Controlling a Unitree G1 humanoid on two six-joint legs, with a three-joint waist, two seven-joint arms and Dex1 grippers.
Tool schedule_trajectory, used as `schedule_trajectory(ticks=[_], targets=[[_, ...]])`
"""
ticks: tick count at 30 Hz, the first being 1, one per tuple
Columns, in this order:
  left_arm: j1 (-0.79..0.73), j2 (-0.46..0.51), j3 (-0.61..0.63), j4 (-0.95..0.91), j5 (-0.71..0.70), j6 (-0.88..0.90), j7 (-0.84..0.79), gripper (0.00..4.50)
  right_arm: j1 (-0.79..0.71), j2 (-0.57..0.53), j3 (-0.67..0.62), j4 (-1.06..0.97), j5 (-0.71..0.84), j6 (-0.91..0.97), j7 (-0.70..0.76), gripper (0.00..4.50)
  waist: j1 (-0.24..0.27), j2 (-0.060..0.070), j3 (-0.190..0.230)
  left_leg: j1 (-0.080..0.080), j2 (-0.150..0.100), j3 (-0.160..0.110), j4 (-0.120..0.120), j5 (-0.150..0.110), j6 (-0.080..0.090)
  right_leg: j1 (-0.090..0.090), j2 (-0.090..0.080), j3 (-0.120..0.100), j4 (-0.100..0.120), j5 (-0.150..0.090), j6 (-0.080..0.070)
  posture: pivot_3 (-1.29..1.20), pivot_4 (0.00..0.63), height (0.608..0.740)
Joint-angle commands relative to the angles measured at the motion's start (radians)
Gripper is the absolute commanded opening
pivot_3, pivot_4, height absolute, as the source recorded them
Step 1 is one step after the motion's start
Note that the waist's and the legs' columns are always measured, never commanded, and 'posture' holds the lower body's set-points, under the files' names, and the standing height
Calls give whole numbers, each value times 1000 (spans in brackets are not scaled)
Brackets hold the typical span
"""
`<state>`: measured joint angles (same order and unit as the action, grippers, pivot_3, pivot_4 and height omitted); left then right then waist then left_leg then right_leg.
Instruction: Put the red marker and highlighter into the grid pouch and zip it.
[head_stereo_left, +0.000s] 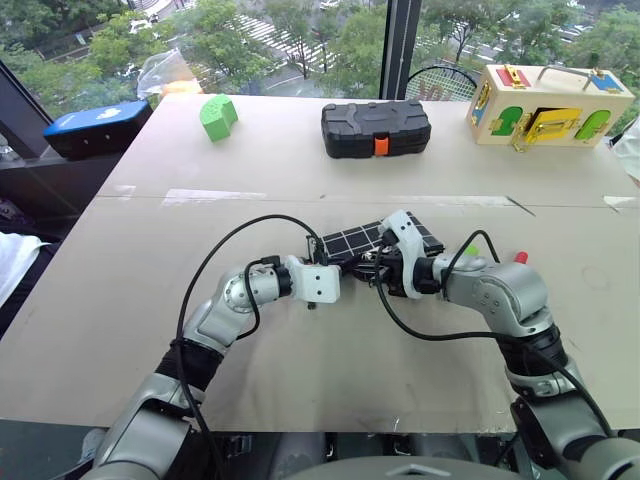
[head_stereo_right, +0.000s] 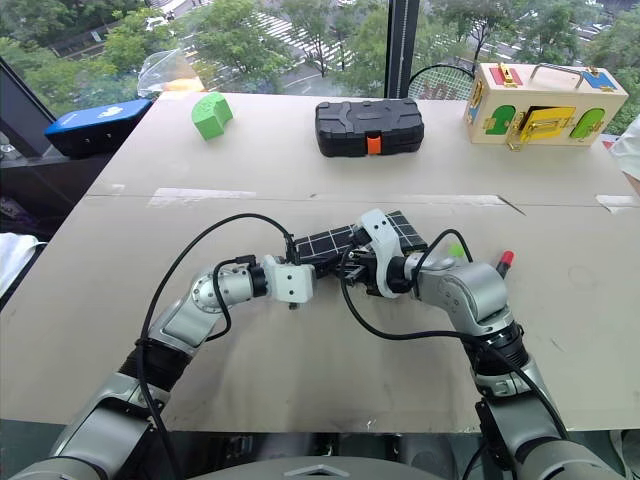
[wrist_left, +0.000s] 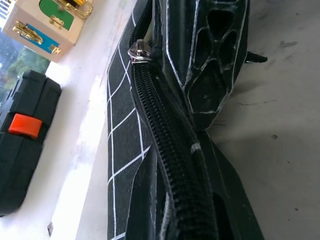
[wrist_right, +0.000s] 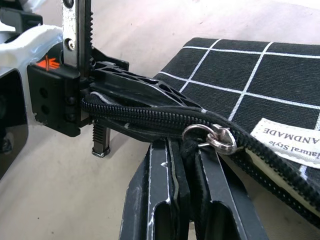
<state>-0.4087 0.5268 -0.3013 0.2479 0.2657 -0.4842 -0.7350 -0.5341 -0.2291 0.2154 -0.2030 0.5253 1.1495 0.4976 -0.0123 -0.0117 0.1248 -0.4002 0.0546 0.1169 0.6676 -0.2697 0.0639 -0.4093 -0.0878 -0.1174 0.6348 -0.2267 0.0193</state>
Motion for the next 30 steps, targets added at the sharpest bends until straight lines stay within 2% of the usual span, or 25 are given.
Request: schedule_trajectory(ticks=[1,14,19,20,21,24,27,30], targets=[[-34,-54,-15,-67,-36,-4,10,0,-20,36,78,-31,26,-3,48,92,1,0,0,0,0,0,0,0,0,0,0,0,0,0,0,0,150,740],[-47,-113,4,-75,-39,76,9,0,-41,22,80,-21,19,-17,118,92,-1,0,0,-1,0,0,0,0,0,0,0,0,0,0,0,0,150,740],[-36,-107,25,-72,-59,92,9,0,33,-7,18,-64,-11,-92,81,92,3,0,0,-1,0,-1,0,0,0,0,0,-1,0,0,0,0,150,740],[-33,-106,29,-72,-66,96,9,0,47,-14,6,-76,-6,-97,81,702,3,0,0,-1,0,0,0,0,0,0,0,-1,0,0,0,0,150,740],[-27,-102,34,-71,-74,97,9,0,68,-21,-12,-106,-12,-106,61,971,2,0,0,-1,0,-1,0,0,0,0,0,-1,-1,0,0,0,150,740],[-6,-95,56,-68,-122,113,0,0,139,-77,-78,-258,35,-88,63,2477,5,0,0,-2,0,-1,0,0,0,0,0,-1,-1,0,0,0,150,740],[6,-86,70,-67,-167,130,-16,0,193,-132,-166,-373,94,-73,69,2477,4,0,0,-2,0,-1,0,0,0,0,-1,-1,-2,0,0,0,150,740],[10,-75,77,-59,-187,127,-28,0,223,-141,-284,-410,139,-43,16,1415,4,-1,0,-1,0,-2,0,-1,1,0,0,-1,-2,0,0,0,150,740]])
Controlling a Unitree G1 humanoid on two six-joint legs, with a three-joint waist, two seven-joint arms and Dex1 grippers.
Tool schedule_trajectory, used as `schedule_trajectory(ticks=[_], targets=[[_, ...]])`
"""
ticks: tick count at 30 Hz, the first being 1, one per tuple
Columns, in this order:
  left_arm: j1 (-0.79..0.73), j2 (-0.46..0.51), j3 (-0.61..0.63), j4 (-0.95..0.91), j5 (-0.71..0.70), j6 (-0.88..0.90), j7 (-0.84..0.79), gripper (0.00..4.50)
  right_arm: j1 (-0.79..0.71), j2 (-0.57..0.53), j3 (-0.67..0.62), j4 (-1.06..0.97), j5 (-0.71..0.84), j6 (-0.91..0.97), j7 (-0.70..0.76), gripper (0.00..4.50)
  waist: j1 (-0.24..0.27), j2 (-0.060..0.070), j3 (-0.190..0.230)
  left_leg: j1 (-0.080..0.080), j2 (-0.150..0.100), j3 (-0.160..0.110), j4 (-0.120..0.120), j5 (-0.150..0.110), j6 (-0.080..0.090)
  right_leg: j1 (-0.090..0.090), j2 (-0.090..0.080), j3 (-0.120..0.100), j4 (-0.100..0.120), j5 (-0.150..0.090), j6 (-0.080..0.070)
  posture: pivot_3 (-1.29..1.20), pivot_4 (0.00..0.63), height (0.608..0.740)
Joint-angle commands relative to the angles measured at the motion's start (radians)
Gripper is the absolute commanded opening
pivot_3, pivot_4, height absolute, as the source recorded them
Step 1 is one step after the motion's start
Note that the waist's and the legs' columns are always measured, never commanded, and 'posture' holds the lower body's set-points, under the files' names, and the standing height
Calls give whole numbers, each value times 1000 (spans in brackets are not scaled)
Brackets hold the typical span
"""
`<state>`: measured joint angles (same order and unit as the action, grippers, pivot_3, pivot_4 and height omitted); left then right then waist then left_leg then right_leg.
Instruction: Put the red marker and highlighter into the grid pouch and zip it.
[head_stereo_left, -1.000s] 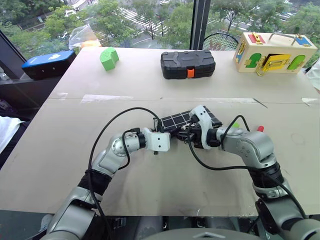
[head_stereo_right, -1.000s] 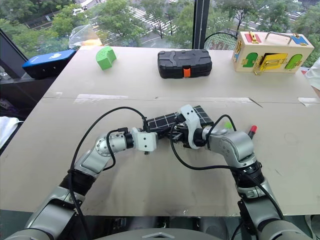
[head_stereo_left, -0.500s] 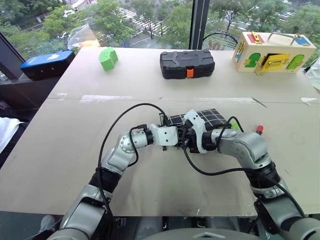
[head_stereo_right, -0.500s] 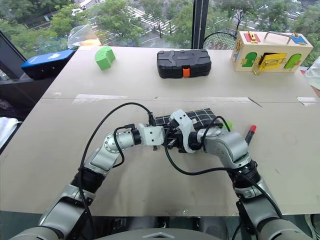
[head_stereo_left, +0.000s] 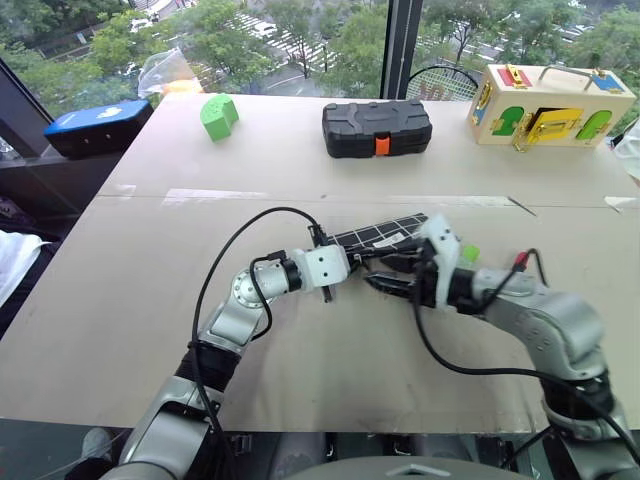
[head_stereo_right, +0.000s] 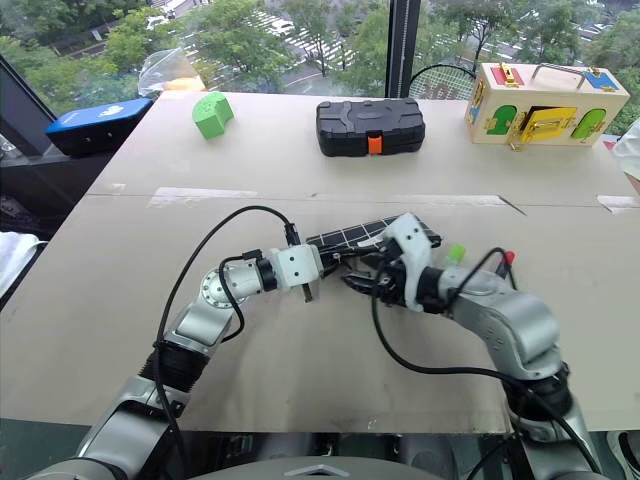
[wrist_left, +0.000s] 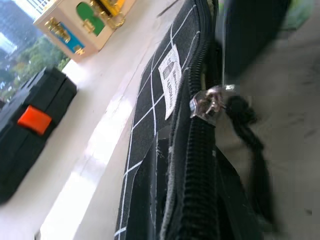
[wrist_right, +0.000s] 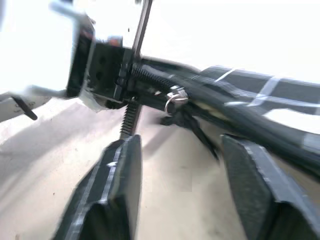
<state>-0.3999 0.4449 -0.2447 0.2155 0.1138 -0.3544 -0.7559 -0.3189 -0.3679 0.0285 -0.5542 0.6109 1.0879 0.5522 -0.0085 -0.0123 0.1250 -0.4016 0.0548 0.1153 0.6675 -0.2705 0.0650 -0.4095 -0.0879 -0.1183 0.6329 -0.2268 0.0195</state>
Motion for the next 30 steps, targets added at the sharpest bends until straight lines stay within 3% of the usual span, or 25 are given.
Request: schedule_trajectory(ticks=[1,3,18,21,26,29,30], targets=[[1,8,23,-24,-40,-1,-8,0,14,-2,-125,-63,62,27,-55,1046,0,0,0,0,0,0,0,0,0,0,0,0,0,0,0,0,150,740],[-2,8,26,-20,-50,-1,-10,0,18,2,-163,-54,56,43,-106,73,1,0,0,0,0,0,0,0,0,0,0,0,0,0,0,0,150,740],[4,3,14,-59,-78,-2,-29,0,-43,28,-105,96,-22,52,-253,27,0,0,0,0,0,1,0,0,0,0,0,0,0,0,0,0,150,740],[12,-1,3,-74,-86,-5,-44,0,-79,26,-12,123,-72,4,-241,27,-2,0,0,0,0,1,0,0,0,0,1,1,0,0,0,0,150,740],[-3,-15,-5,-78,-97,37,-68,0,-236,-219,529,262,-588,-416,-133,27,-5,3,2,1,0,2,0,0,0,-1,0,2,0,-2,3,0,150,740],[-13,-15,-4,-78,-87,56,-66,0,-307,-264,642,344,-734,-558,-67,27,-5,2,2,0,0,2,-1,2,-3,-1,1,2,-1,-2,4,0,150,740],[-15,-16,-3,-80,-86,62,-65,0,-317,-266,648,363,-756,-586,-51,263,-5,2,2,0,0,2,-1,2,-4,-1,1,2,-1,-2,4,0,150,740]])
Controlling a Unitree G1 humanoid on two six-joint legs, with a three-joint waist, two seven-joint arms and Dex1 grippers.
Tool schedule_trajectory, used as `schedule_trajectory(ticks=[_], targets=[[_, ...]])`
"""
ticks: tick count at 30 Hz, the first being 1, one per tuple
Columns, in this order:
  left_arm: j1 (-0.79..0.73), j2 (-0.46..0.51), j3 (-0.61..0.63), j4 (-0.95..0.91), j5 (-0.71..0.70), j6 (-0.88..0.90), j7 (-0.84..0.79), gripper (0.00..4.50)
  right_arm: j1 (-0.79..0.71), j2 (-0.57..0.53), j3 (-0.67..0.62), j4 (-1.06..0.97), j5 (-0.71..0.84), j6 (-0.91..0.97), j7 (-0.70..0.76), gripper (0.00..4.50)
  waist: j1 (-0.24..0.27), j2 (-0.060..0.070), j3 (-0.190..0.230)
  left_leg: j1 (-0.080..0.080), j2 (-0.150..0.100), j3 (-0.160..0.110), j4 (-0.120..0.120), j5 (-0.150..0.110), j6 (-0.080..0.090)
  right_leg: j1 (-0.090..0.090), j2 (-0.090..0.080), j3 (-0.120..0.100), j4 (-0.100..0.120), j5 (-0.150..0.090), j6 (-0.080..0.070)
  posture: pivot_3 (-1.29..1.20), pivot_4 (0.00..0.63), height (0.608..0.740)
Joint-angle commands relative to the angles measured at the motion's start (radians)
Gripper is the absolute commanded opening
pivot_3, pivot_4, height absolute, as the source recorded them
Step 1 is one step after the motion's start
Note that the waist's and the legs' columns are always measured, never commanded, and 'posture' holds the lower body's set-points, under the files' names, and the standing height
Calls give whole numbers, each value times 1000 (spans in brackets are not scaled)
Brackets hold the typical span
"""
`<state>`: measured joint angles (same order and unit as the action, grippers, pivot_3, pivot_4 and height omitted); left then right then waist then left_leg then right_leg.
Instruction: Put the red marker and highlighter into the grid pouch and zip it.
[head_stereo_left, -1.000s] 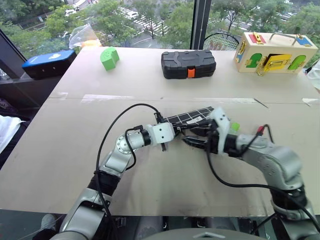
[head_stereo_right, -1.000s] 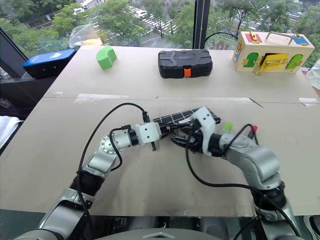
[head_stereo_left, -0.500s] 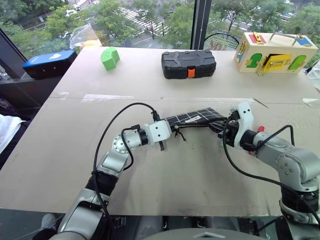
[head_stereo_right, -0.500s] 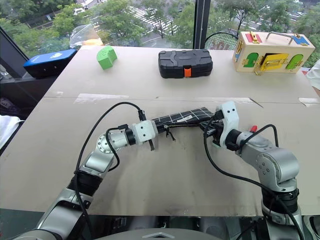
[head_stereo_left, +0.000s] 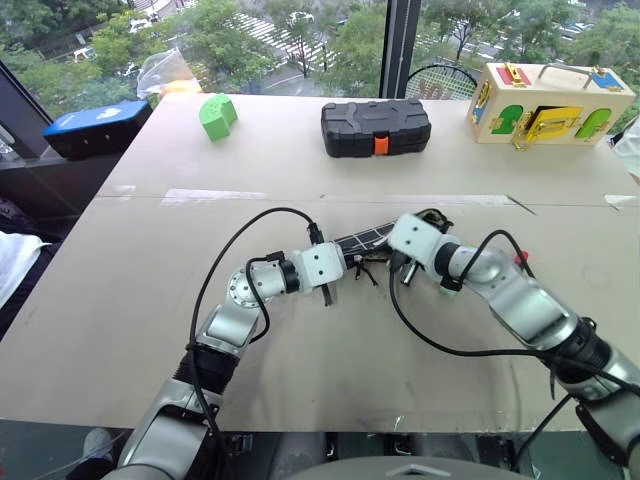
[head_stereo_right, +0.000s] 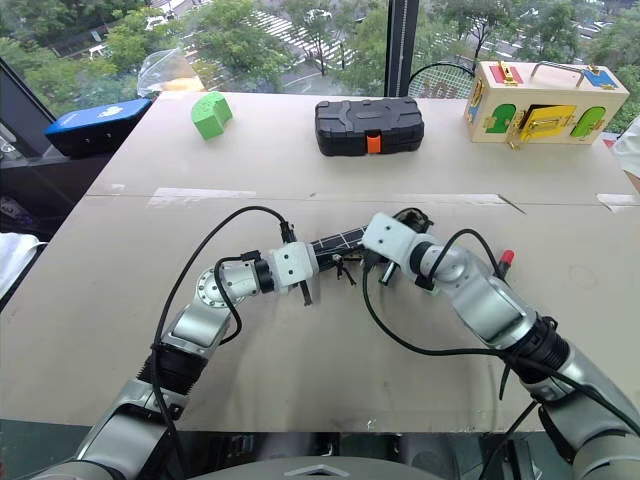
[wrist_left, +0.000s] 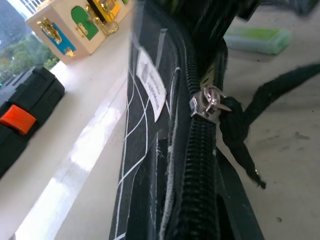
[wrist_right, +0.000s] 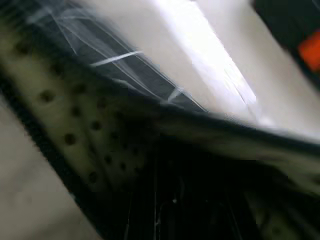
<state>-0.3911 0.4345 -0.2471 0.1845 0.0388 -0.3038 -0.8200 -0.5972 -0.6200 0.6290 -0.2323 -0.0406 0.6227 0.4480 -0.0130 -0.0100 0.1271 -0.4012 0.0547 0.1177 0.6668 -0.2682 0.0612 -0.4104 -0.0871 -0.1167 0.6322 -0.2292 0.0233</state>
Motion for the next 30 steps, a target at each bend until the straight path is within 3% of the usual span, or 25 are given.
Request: schedule_trajectory(ticks=[1,3,4,10,16,19,25,30], targets=[[-25,-6,1,-51,-6,16,6,0,-45,-21,53,54,-130,-148,72,551,0,0,0,0,0,1,0,0,-1,0,0,1,0,1,-2,0,150,740],[-25,-7,7,-53,0,23,15,0,-45,-34,53,67,-173,-188,102,1236,1,0,0,0,0,1,0,1,-1,0,0,1,0,1,-2,0,150,740],[-25,-7,10,-52,3,25,20,0,-43,-40,50,71,-197,-206,113,1894,2,0,0,0,0,2,0,1,-1,0,0,1,0,1,-2,0,150,740],[-30,-8,24,-38,6,36,35,0,-40,-63,-1,82,-281,-275,167,4390,1,0,0,0,0,2,1,1,-1,0,0,1,0,1,-2,0,150,740],[-44,-11,30,-19,6,37,44,0,-13,-92,-62,56,-331,-310,198,4390,4,0,0,0,0,2,1,1,-1,0,0,1,0,1,-2,0,150,740],[-55,-15,32,-3,-1,43,42,0,44,-107,-145,-25,-266,-272,246,4390,8,-1,0,0,0,2,1,1,-1,0,0,1,0,1,-2,0,150,740],[-79,-11,38,51,6,33,46,0,218,26,-518,-361,8,188,263,4390,8,-2,1,0,0,2,1,1,-1,0,0,2,0,2,-2,0,150,740],[-95,-10,43,75,7,23,57,0,372,173,-741,-647,12,646,136,4390,27,-2,0,-1,0,-2,1,-1,2,1,0,-1,0,2,-3,0,150,740]])
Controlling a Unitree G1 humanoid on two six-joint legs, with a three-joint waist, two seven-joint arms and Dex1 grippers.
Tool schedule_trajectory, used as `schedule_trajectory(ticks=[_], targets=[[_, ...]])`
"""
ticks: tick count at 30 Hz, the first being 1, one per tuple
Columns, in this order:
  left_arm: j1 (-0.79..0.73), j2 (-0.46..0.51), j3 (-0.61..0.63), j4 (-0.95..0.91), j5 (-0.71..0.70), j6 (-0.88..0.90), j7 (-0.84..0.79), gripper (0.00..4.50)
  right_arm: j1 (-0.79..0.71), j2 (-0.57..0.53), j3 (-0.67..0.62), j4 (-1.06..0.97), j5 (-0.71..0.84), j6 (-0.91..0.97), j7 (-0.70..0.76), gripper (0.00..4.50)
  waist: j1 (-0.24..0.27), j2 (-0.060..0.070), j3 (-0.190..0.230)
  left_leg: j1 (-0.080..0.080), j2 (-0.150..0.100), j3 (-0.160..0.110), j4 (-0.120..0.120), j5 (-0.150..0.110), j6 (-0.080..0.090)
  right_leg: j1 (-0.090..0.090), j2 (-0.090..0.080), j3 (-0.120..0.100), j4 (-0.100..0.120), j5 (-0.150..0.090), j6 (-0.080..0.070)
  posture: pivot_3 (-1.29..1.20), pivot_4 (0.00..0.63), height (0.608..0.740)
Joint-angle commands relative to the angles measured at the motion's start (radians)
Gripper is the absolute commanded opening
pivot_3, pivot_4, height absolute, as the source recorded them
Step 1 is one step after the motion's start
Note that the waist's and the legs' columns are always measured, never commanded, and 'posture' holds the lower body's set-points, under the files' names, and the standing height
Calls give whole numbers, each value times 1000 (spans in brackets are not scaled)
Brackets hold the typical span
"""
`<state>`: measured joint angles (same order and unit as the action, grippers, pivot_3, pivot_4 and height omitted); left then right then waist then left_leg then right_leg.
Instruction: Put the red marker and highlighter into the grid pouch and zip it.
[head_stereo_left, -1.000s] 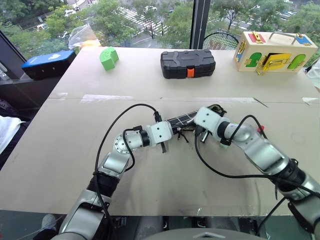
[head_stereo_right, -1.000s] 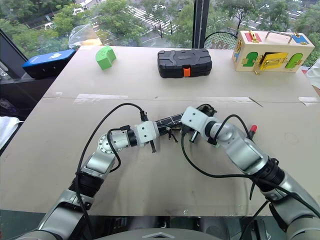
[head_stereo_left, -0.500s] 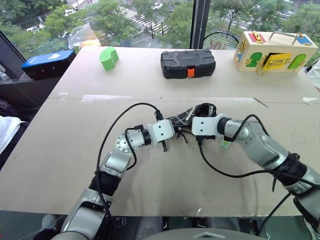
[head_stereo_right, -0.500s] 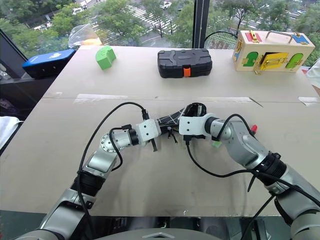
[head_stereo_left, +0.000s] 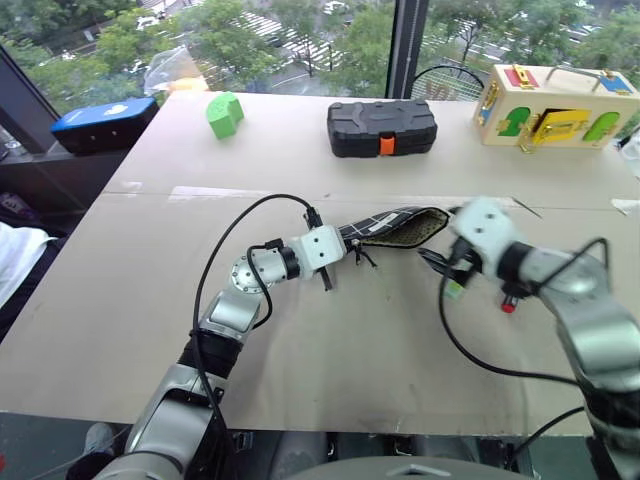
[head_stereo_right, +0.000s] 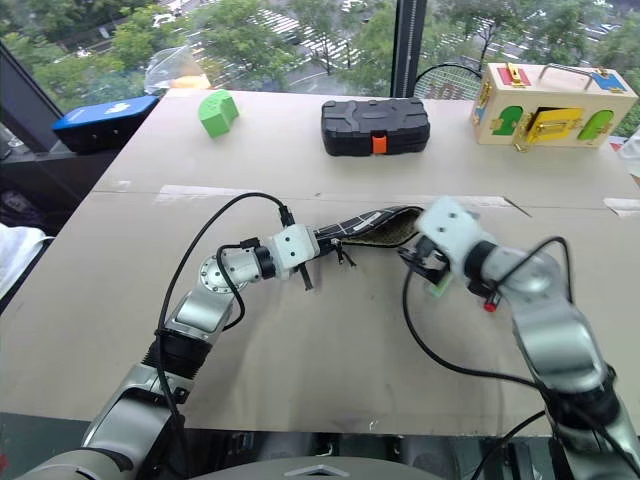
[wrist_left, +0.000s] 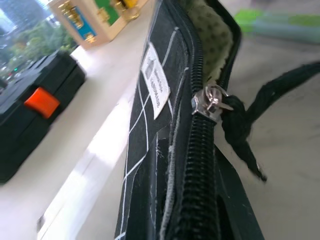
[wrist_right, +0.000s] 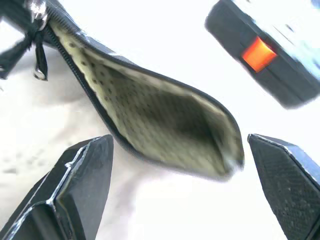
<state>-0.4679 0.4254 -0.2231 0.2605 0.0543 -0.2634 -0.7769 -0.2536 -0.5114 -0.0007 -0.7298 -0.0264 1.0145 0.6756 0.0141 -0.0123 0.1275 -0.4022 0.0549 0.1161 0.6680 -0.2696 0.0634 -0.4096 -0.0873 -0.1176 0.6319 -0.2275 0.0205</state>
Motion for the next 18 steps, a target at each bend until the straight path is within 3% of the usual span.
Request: schedule_trajectory(ticks=[1,5,8,13,16,18], targets=[[-21,-3,20,4,-9,-19,15,0,31,87,-115,-179,-30,358,-141,4390,0,0,0,0,0,0,0,0,0,0,0,0,0,0,0,0,150,740],[-26,-15,18,18,-7,-26,21,0,-15,252,-105,-177,-71,586,-299,4390,-6,0,0,0,0,0,0,-1,1,-1,-1,1,0,0,-1,0,150,740],[-29,-23,12,22,-7,-30,18,0,-32,410,-100,-76,-111,600,-428,4390,-6,0,0,1,0,-1,0,-1,1,-1,0,1,2,0,-1,0,150,740],[-29,-29,9,16,-2,-30,18,0,-41,517,-99,64,-147,530,-574,4390,-5,1,0,0,-1,0,0,2,-4,-1,0,1,3,0,-1,0,150,740],[-17,-22,11,-2,-3,-27,16,0,-18,516,-70,105,-173,489,-642,3558,-5,0,0,0,-2,1,0,2,-4,-1,0,2,2,0,-1,0,150,740],[-6,-18,12,-11,-3,-27,16,0,-1,512,-58,99,-169,468,-657,2605,-4,0,0,1,-2,1,0,2,-4,0,0,2,2,0,0,0,150,740]])
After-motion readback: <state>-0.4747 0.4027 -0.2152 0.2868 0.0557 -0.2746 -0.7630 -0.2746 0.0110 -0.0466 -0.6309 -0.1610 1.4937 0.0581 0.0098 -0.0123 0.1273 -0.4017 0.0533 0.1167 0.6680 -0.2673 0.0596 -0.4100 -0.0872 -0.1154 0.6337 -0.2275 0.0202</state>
